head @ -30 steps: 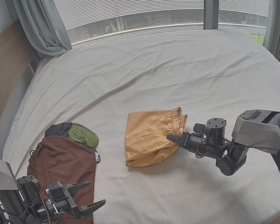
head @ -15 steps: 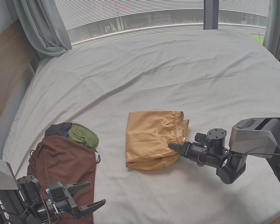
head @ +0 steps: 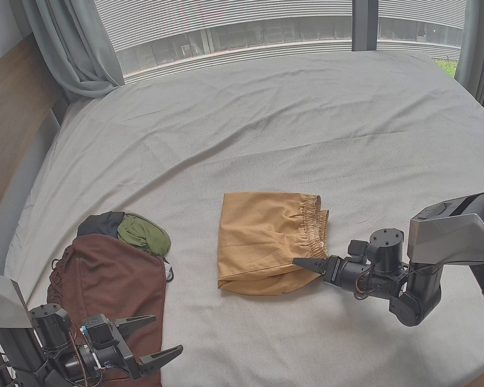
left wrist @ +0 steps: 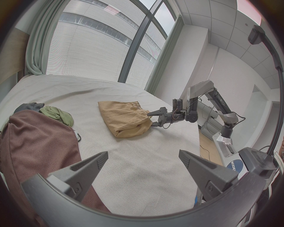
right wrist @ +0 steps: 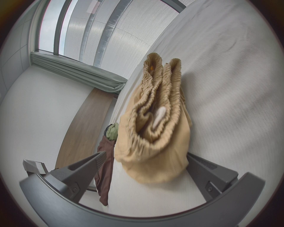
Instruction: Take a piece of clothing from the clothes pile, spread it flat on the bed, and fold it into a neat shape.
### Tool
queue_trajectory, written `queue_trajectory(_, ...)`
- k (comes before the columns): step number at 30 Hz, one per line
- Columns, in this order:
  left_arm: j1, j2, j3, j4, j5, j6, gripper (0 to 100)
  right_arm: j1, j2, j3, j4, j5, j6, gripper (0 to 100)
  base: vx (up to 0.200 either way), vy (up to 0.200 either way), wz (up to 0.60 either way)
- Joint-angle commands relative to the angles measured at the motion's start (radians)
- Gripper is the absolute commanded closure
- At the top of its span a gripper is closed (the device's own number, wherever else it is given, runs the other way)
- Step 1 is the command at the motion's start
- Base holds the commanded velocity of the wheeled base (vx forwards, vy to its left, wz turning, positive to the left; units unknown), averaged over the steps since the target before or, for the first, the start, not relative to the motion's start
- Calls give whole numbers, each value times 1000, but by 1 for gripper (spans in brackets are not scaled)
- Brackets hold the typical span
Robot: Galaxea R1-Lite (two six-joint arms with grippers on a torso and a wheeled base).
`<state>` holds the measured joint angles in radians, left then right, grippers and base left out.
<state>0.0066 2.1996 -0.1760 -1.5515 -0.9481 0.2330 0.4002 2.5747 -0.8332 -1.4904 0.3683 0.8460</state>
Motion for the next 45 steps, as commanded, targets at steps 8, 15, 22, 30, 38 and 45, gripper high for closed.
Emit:
queue_trajectory(8, 0, 3, -5, -1, 0, -4, 0, 32, -291, 181, -42, 12, 8, 0, 0, 0, 0)
queue_trajectory(15, 0, 5, -8, 1, 0, -9, 0, 37, -329, 134, -36, 44, 16, 0, 0, 0, 0)
queue_trajectory(22, 0, 5, -8, -1, 0, -9, 0, 31, -300, -29, 41, 77, 30, 0, 0, 0, 0)
queue_trajectory(30, 1, 8, -8, 1, 0, -7, 0, 8, -122, -225, 114, 81, 51, 0, 0, 0, 0)
queue_trajectory(38, 3, 14, -8, -1, 0, -7, 0, 9, 9, -268, 141, 80, 35, 0, 0, 0, 0)
queue_trajectory(45, 1, 12, -5, 1, 0, -6, 0, 9, 88, -257, 128, 70, -4, 0, 0, 0, 0)
